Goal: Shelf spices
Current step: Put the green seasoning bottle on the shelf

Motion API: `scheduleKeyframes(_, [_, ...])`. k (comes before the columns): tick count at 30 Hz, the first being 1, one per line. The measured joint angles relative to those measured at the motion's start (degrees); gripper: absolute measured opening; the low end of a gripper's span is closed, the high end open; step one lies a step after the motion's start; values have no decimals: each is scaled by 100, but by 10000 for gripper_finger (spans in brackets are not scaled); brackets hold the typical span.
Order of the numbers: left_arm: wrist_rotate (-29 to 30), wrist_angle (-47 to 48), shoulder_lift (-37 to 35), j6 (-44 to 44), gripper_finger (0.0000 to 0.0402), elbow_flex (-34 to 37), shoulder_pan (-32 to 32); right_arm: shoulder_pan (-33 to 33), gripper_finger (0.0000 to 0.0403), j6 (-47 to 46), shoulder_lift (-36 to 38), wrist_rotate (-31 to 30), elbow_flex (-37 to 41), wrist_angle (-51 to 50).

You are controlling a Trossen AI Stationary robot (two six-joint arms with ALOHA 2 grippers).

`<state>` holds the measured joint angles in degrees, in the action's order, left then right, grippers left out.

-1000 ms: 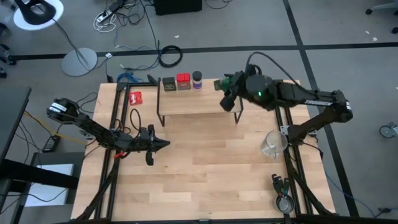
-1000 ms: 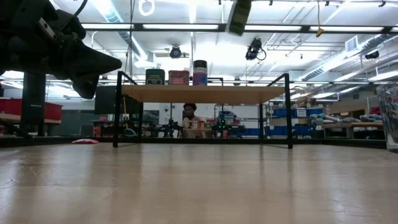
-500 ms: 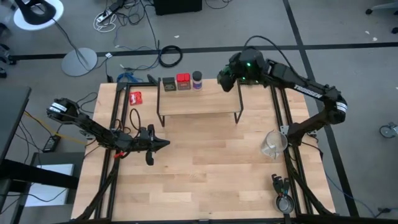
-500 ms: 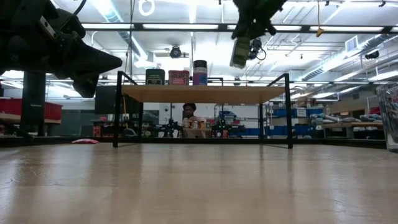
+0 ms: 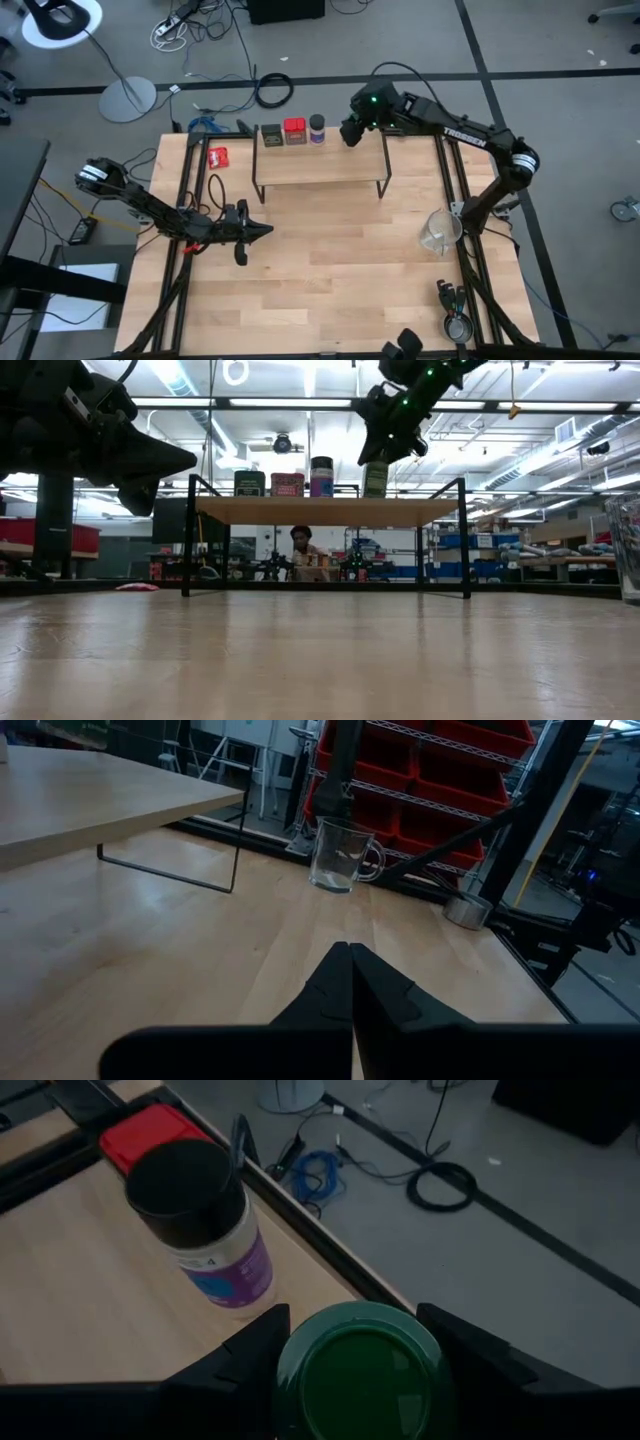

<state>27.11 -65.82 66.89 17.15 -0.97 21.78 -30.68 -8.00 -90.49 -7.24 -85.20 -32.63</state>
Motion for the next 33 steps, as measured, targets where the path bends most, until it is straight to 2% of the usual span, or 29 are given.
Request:
scheduleKeyframes(13, [-2,11,0,2,1,0,0,4,200,-251,-408,144,-609,-226])
scheduleKeyframes(26, [-6,-26,0,4,1,0,0,-35,200,-462,-412,-346,-615,-804])
scheduleKeyframes(33, [-7,-26,0,4,1,0,0,-73,200,-534,-412,-405,-615,-961])
